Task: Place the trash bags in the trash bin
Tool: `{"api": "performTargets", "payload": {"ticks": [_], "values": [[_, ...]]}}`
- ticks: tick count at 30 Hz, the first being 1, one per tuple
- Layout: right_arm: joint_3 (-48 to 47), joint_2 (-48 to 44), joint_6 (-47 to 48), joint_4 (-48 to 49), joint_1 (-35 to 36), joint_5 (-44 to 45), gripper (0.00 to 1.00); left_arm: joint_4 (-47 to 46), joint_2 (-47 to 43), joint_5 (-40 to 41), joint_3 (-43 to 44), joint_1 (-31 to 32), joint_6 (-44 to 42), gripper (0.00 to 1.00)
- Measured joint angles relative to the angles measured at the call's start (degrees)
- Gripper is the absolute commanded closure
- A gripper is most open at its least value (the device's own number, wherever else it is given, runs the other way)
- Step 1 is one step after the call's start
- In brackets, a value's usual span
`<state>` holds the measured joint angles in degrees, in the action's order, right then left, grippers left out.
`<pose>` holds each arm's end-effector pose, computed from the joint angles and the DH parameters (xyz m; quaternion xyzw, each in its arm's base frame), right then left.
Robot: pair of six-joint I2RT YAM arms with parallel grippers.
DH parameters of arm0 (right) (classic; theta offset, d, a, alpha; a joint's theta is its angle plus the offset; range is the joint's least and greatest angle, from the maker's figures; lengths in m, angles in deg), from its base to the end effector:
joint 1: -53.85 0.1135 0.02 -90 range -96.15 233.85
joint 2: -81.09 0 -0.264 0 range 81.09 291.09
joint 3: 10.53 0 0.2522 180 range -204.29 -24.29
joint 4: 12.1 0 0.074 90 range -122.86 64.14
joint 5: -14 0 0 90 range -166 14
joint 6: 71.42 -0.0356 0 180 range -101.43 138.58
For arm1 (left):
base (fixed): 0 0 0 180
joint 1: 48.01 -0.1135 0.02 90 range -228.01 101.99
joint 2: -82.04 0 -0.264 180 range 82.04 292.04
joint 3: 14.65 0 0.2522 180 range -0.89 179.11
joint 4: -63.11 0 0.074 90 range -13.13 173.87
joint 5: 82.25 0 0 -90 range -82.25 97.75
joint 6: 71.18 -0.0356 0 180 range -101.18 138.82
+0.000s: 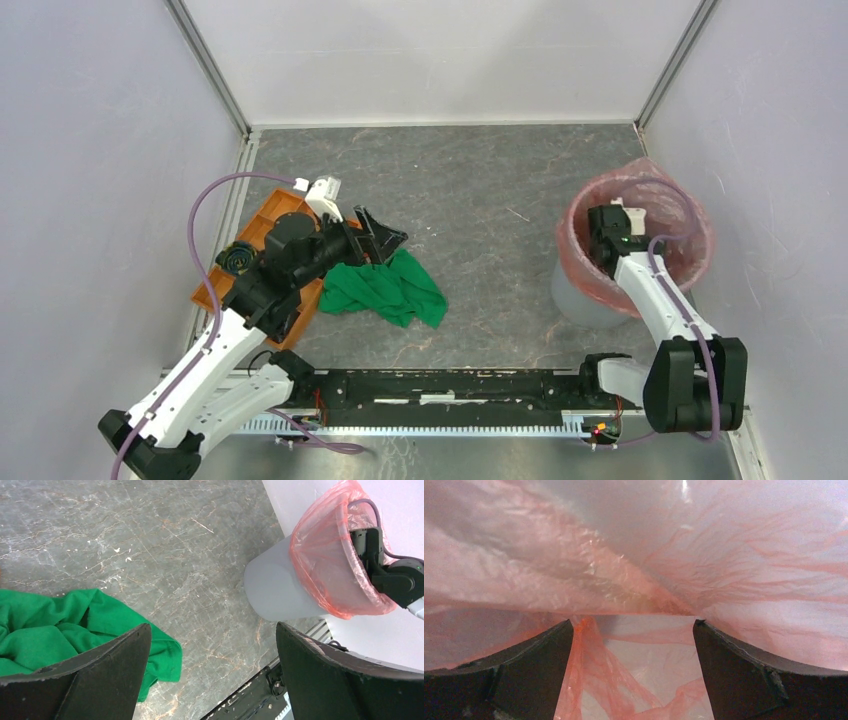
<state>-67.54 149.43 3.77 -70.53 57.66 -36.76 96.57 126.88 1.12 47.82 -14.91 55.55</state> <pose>0.2060 -0.0088 0.2140 0.1476 0.9174 -0.2994 0.2168 0.1472 -0.1009 0.3462 0.0096 0.7971 -0.3824 0.4672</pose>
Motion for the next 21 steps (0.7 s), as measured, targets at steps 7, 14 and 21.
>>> {"api": "performTargets", "payload": {"ticks": [7,14,21], "values": [[0.0,-0.5,2.27,0.39,-6.99,0.83,0.04,-0.04,-1.42,0.0,0.0,1.57,-0.7,0.0],[-4.02,-5.66,3.82,-4.31,-6.51,-5.51,0.02,-0.04,-1.53,-0.63,0.04,2.97,-0.81,0.0],[-11.45,-16.2,4.76,-7.74,-5.73,-15.5,0.02,-0.09,-0.09,-1.01,0.04,3.04,-0.87,0.0]]}}
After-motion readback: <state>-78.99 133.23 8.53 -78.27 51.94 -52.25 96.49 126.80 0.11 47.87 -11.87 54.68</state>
